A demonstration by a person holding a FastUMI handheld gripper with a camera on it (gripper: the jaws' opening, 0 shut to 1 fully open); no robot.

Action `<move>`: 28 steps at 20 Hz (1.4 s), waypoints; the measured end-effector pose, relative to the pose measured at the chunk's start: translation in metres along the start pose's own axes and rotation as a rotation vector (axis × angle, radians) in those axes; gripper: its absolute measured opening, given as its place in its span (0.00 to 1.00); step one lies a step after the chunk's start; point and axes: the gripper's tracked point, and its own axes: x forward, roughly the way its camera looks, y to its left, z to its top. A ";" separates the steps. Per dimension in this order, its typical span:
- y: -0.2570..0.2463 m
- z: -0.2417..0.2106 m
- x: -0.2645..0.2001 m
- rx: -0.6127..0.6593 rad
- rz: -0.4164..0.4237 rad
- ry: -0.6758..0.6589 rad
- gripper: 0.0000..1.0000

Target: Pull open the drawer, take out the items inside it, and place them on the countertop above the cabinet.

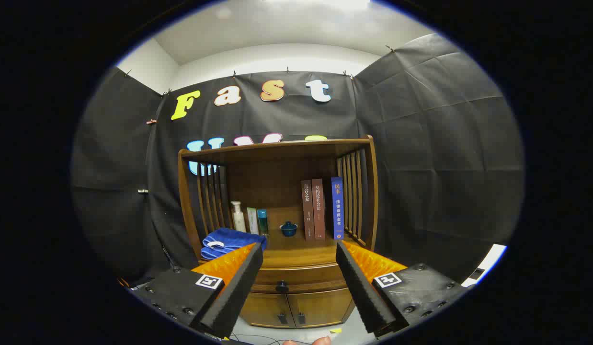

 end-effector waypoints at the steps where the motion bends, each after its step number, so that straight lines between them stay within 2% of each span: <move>1: 0.001 0.001 0.000 -0.006 0.001 -0.003 0.99; 6: 0.002 -0.005 0.001 -0.055 0.015 0.006 0.99; 23: -0.007 -0.001 0.003 -0.035 -0.004 -0.014 0.99; 28: 0.002 -0.023 0.016 -0.010 0.019 -0.016 0.99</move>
